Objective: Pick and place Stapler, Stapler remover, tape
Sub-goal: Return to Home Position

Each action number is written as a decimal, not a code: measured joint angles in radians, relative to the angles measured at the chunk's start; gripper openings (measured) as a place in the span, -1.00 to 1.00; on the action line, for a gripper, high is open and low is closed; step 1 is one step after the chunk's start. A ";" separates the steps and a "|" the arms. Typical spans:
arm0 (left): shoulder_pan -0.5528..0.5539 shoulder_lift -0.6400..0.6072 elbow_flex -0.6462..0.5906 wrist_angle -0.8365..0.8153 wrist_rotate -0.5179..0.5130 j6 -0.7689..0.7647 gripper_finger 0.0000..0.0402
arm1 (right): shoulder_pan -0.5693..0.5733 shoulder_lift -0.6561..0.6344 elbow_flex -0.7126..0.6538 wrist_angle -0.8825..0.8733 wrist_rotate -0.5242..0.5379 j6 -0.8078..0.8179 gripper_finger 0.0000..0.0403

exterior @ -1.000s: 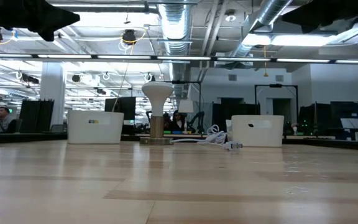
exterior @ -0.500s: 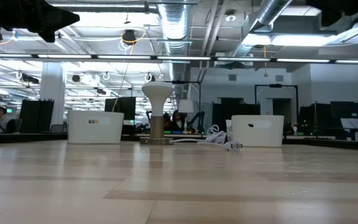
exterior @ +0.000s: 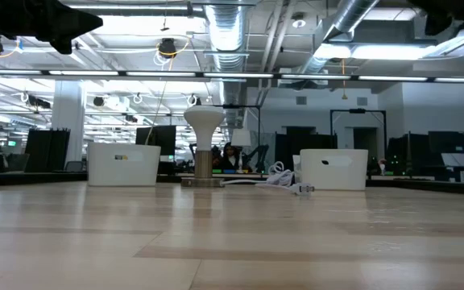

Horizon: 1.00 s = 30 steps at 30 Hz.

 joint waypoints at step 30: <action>0.000 0.000 -0.166 0.048 0.029 -0.062 -0.99 | 0.000 -0.009 -0.379 0.350 0.186 0.147 -1.00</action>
